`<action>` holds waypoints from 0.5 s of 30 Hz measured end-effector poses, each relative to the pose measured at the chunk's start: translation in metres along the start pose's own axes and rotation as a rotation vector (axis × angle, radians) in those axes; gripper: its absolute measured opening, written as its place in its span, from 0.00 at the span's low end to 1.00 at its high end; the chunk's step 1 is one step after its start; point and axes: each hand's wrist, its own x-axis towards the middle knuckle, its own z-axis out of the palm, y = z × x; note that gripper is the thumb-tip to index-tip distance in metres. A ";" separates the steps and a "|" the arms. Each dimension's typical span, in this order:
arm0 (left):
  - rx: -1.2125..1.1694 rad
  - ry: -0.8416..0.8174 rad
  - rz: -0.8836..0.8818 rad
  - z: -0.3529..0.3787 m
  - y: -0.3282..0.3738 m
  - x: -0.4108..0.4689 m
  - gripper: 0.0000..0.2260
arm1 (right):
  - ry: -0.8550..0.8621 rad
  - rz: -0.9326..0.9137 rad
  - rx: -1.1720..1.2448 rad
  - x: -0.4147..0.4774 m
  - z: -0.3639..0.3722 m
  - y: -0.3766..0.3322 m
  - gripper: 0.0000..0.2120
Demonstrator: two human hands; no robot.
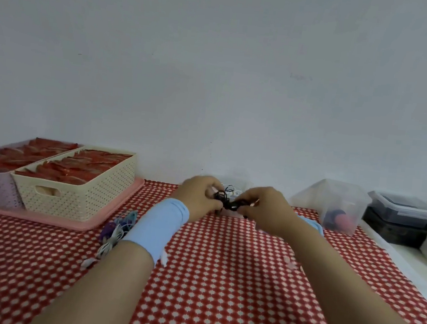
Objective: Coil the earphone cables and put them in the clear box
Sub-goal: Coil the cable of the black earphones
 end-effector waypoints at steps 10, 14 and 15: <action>0.088 -0.023 -0.037 -0.015 -0.013 0.104 0.10 | 0.031 0.007 -0.074 0.114 -0.007 0.015 0.05; 0.274 -0.158 -0.075 -0.001 -0.038 0.120 0.16 | -0.083 0.058 -0.328 0.132 0.013 0.029 0.15; 0.294 -0.134 -0.058 0.002 -0.042 0.122 0.18 | -0.090 0.074 -0.369 0.133 0.015 0.031 0.18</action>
